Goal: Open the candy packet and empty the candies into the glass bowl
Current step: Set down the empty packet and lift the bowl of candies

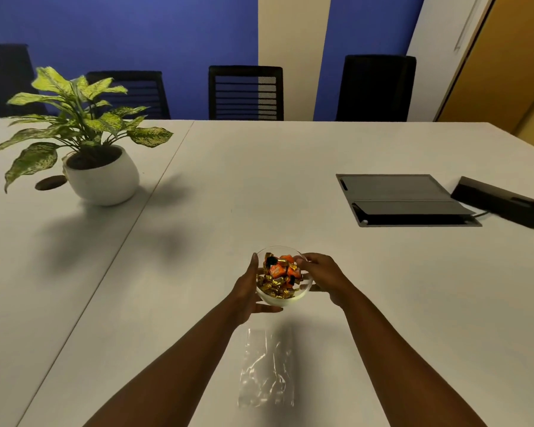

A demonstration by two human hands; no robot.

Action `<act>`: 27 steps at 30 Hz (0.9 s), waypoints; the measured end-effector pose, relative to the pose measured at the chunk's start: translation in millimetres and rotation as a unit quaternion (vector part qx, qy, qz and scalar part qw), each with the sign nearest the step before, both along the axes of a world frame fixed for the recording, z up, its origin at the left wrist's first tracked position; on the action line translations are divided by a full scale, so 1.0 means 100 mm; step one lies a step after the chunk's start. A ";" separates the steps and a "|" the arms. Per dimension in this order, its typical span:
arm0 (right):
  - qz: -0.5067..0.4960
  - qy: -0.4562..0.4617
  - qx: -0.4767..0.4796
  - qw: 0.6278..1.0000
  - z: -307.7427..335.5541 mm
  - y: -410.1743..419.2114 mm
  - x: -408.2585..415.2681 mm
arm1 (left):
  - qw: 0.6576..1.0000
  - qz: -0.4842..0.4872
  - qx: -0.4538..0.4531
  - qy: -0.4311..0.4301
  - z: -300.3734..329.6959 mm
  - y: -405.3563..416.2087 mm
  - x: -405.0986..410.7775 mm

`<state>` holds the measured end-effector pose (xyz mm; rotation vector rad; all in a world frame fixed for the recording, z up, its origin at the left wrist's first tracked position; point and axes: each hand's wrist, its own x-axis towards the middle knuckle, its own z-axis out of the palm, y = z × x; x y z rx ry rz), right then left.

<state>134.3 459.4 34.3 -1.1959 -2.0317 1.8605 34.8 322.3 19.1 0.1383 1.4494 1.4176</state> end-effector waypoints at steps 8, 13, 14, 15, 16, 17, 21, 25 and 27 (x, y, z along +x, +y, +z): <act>-0.057 0.048 0.019 0.997 -0.25 0.22 -0.50 | 0.997 0.079 0.010 -0.020 -0.06 0.42 -0.55; -0.091 0.048 0.128 0.986 -0.37 0.36 -0.97 | 0.995 0.097 0.005 -0.015 -0.13 0.75 -0.97; -0.101 0.041 0.161 0.981 -0.37 0.40 -1.07 | 0.995 0.094 0.002 -0.017 -0.13 0.83 -1.06; -0.109 0.035 0.185 0.976 -0.37 0.45 -1.17 | 0.996 0.089 0.001 -0.017 -0.13 0.91 -1.15; -0.114 0.029 0.199 0.973 -0.36 0.49 -1.25 | 0.996 0.083 0.000 -0.015 -0.12 0.97 -1.23; -0.118 0.026 0.209 0.970 -0.35 0.56 -1.35 | 0.997 0.079 0.000 -0.015 -0.12 1.05 -1.32; -0.126 0.017 0.246 0.961 -0.39 0.85 -1.73 | 0.996 0.094 -0.002 0.004 -0.14 1.39 -1.64; -0.131 0.018 0.255 0.958 -0.47 1.12 -2.05 | 0.986 0.156 -0.028 0.042 -0.24 1.73 -1.92; -0.132 0.011 0.258 0.957 -0.54 1.26 -2.19 | 0.983 0.171 -0.042 0.059 -0.31 1.87 -2.06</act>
